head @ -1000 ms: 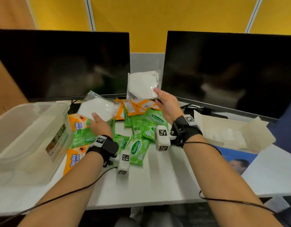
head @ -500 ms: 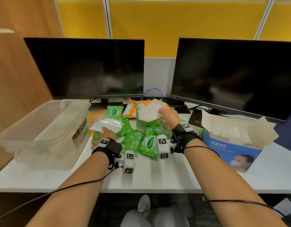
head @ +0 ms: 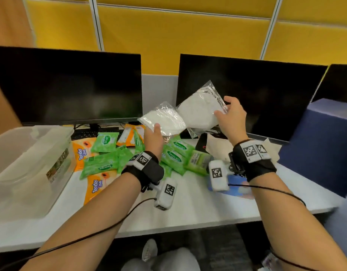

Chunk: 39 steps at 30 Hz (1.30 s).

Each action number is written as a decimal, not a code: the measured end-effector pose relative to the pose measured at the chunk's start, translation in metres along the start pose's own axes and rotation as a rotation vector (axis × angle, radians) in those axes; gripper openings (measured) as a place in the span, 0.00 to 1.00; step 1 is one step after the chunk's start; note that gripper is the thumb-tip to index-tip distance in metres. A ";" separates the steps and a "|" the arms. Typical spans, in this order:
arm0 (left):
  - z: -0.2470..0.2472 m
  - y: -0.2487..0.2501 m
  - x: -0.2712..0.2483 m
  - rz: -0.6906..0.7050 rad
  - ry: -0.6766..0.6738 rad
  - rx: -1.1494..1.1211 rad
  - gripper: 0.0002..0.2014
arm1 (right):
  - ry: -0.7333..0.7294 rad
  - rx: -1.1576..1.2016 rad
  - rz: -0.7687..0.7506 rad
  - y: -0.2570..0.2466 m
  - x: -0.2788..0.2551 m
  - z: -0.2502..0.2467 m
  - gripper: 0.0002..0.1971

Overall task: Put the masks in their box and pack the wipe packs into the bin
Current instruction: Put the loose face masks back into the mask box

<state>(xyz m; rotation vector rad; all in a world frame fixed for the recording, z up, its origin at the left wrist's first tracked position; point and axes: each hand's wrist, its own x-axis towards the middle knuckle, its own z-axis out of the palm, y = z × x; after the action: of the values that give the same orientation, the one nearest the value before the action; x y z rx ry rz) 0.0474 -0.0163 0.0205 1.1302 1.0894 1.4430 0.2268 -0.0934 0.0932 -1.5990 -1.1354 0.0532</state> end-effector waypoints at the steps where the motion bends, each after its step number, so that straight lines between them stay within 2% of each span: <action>1: 0.012 -0.001 -0.005 0.035 -0.041 -0.009 0.19 | 0.026 -0.069 -0.008 0.005 0.003 -0.017 0.20; 5: 0.043 -0.006 -0.018 0.241 -0.118 0.125 0.39 | 0.120 -0.163 0.024 0.027 0.004 -0.067 0.11; 7: 0.051 -0.005 -0.022 0.333 -0.158 0.327 0.45 | 0.130 -0.173 0.029 0.035 -0.001 -0.080 0.08; 8: 0.055 -0.007 -0.021 0.335 -0.189 0.474 0.43 | 0.127 -0.171 0.026 0.039 -0.004 -0.085 0.06; 9: 0.060 -0.010 -0.021 0.321 -0.225 0.623 0.36 | 0.124 -0.169 0.025 0.043 -0.007 -0.088 0.04; 11: 0.071 -0.012 -0.023 0.264 -0.268 0.791 0.15 | 0.122 -0.191 0.028 0.047 -0.013 -0.091 0.03; 12: 0.077 -0.013 -0.026 0.237 -0.292 0.818 0.13 | 0.127 -0.212 0.023 0.048 -0.015 -0.091 0.03; 14: 0.089 -0.016 -0.034 0.179 -0.364 0.878 0.24 | 0.149 -0.258 0.013 0.049 -0.019 -0.092 0.04; 17: 0.104 -0.022 -0.039 0.124 -0.446 0.980 0.28 | 0.157 -0.317 0.019 0.048 -0.023 -0.094 0.05; 19: 0.111 -0.025 -0.041 0.093 -0.477 1.024 0.31 | 0.109 -0.326 0.062 0.049 -0.024 -0.093 0.03; 25: 0.118 -0.027 -0.053 0.043 -0.407 0.897 0.21 | -0.058 -0.388 0.133 0.053 -0.033 -0.084 0.12; 29: 0.109 -0.027 -0.066 0.021 -0.298 0.814 0.20 | -0.105 -0.414 0.061 0.039 -0.032 -0.087 0.09; 34: 0.100 -0.029 -0.081 -0.060 -0.193 0.663 0.17 | -0.299 -0.530 0.125 0.033 -0.033 -0.071 0.14; 37: 0.100 -0.028 -0.085 -0.063 -0.199 0.634 0.17 | -0.385 -0.539 0.115 0.046 -0.039 -0.049 0.18; 39: 0.100 -0.027 -0.084 -0.049 -0.249 0.658 0.17 | -0.529 -0.623 0.122 0.060 -0.044 -0.038 0.22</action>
<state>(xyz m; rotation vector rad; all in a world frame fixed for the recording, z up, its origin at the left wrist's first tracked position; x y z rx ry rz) 0.1584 -0.0878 0.0011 1.6724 1.4416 0.8801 0.2621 -0.1464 0.0392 -2.2941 -1.5550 0.2320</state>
